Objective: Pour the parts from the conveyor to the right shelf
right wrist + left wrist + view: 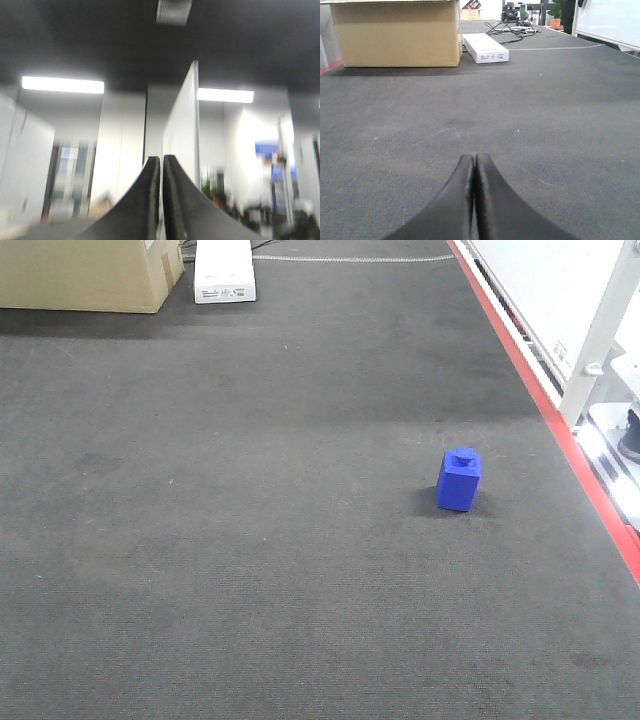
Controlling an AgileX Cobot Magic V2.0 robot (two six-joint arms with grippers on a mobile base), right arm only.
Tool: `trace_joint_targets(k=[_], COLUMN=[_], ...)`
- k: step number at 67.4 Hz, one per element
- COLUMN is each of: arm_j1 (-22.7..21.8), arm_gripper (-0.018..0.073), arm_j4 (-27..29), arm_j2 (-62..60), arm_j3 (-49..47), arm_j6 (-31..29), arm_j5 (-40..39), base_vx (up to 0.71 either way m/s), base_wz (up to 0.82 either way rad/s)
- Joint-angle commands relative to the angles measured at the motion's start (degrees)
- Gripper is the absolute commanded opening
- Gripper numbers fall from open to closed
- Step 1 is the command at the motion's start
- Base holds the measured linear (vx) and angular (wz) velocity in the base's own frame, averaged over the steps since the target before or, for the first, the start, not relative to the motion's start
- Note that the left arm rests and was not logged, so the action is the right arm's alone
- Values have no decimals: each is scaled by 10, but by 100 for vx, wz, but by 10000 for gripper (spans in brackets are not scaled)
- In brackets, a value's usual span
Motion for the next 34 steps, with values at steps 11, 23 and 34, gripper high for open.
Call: trace_joint_targets(k=[11,23,34], arm_j1=[0,0,0], arm_gripper=[55,302,578], arm_j4=[-3,-1,-1], arm_j2=[142,223,282], arm_j3=[-81,-81,-78], arm_j6=[-4,-7,-9], arm_j5=[201,293,316], base_vx=[0,0,0], base_wz=[0,0,0])
